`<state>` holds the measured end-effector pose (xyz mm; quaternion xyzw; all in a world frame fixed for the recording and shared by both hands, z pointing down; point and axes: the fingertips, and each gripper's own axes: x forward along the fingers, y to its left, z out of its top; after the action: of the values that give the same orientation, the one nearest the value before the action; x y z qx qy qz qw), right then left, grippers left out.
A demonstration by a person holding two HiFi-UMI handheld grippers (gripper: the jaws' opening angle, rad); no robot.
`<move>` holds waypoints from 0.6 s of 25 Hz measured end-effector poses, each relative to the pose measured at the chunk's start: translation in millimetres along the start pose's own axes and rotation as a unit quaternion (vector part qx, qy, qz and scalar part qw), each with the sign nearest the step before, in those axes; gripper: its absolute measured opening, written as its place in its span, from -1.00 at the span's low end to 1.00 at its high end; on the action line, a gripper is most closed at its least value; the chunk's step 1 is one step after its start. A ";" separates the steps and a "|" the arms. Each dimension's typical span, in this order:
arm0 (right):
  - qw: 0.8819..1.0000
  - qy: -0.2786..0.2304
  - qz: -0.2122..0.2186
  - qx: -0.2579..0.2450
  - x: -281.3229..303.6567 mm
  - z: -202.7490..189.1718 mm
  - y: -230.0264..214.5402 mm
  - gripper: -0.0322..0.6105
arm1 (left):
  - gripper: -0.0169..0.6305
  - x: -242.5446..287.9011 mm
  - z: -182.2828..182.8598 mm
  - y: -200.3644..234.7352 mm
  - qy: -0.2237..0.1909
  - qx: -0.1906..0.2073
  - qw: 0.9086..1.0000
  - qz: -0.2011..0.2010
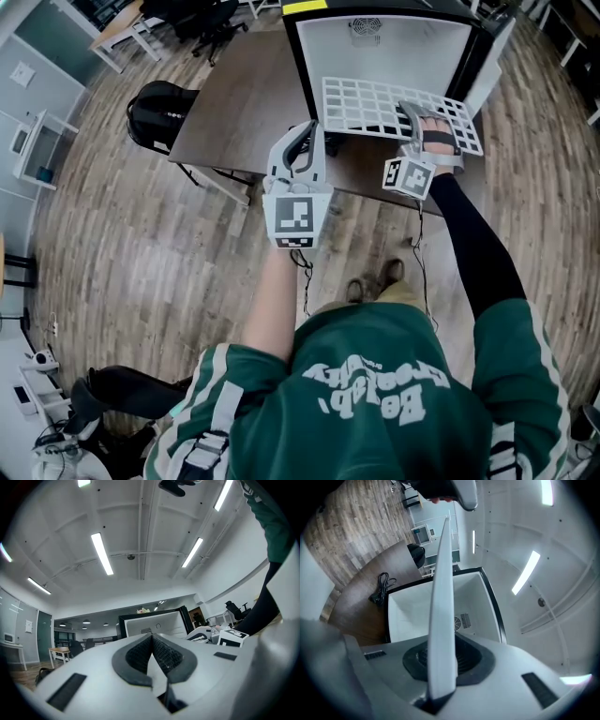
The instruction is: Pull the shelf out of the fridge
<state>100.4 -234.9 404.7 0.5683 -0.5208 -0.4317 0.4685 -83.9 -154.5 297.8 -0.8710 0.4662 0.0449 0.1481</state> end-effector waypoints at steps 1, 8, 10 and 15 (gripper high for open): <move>1.000 0.002 -0.001 0.007 -1.1 -0.7 -1.8 -0.72 | -0.90 -0.6 -0.2 1.1 0.000 0.001 1.000 0.001; 0.996 0.017 0.007 0.093 -7.8 -11.9 -13.3 -0.72 | -0.90 5.5 -0.2 -2.4 -0.001 0.000 1.000 0.000; 0.993 0.019 0.004 0.120 -10.3 -14.5 -19.0 -0.72 | -0.90 7.0 -0.7 -7.2 -0.002 0.003 1.000 -0.005; 0.982 0.020 0.002 0.188 -17.1 -18.0 -31.8 -0.72 | -0.90 9.5 -2.6 -17.5 0.001 0.008 1.000 -0.016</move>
<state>122.5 -215.8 377.0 0.6540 -0.5840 -0.3138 0.3644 -64.2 -153.8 302.0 -0.8774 0.4525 0.0377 0.1551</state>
